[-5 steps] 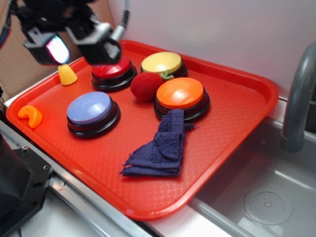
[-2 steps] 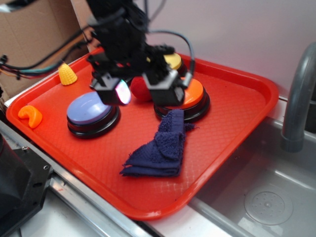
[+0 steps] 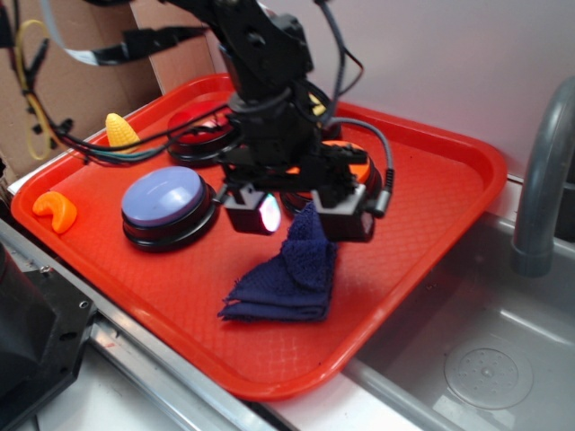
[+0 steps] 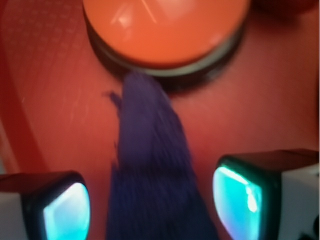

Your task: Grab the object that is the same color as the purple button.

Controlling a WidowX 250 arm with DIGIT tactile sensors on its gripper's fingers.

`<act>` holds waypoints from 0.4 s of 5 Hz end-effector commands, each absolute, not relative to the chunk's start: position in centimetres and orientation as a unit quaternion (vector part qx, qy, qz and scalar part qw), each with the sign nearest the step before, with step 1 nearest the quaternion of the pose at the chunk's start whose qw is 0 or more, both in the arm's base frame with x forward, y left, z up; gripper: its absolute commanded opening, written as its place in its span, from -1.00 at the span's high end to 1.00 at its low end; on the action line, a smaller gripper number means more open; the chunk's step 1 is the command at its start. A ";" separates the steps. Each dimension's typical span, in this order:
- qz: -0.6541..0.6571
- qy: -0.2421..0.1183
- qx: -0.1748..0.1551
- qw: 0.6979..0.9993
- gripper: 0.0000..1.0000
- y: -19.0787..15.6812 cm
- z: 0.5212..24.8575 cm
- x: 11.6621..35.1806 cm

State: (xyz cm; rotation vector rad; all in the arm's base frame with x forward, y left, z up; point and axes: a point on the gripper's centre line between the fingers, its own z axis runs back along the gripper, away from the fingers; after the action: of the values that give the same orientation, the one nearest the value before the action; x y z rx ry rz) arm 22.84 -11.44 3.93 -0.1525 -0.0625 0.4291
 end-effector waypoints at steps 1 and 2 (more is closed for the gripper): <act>0.213 -0.054 -0.089 0.972 -1.00 -11.1 3.5 26.2; 0.215 -0.059 -0.082 0.971 -0.53 -11.1 2.9 26.7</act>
State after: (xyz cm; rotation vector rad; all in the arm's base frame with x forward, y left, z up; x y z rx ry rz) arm 25.39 -10.89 1.87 -0.1376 -0.0710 0.4383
